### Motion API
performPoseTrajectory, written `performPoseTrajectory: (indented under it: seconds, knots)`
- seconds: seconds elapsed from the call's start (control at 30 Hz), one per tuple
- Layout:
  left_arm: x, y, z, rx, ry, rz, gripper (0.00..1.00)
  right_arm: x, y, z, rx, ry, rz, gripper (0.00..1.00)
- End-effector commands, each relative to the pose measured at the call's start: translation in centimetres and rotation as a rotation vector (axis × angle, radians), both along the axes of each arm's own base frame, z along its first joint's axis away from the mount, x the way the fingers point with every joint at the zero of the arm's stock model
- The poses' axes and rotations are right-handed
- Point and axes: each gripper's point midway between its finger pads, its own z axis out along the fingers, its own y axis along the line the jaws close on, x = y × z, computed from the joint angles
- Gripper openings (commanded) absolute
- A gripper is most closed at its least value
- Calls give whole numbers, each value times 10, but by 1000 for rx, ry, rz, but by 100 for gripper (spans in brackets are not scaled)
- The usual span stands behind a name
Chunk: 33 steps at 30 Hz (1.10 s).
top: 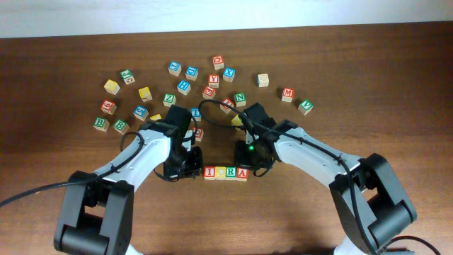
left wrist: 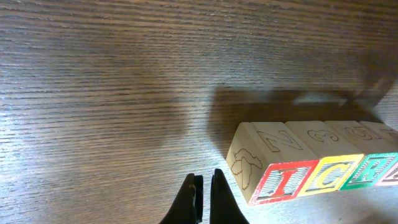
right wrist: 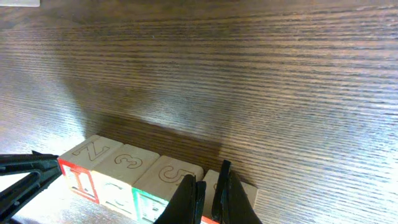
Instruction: Spell out ICRA
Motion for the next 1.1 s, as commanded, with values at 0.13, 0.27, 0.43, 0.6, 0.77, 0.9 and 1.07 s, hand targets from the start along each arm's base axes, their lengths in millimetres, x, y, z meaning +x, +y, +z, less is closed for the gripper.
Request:
performPoseTrajectory:
  seconds: [0.13,0.27,0.43,0.6,0.77,0.9,1.07]
  knots:
    - [-3,0,-3,4,13,6,0,27,-32,3,-17,4,-105,4]
    - [-3,0,-3,4,13,6,0,15,-83,3,-85,159,-213,4]
    - [0,-1,-3,-1,-1,6,0,-34,-89,-1,-158,293,-85,4]
    - [-1,-4,-2,-16,4,6,0,-38,-55,-6,-148,245,-56,4]
    - [-2,-6,-1,-33,9,6,0,-42,-31,-6,-136,213,-36,4]
    - [-2,-6,-1,-33,10,6,0,-40,-26,-7,-129,192,-24,4]
    - [-2,-7,-1,-38,13,5,0,-36,-24,-6,-119,177,-23,4]
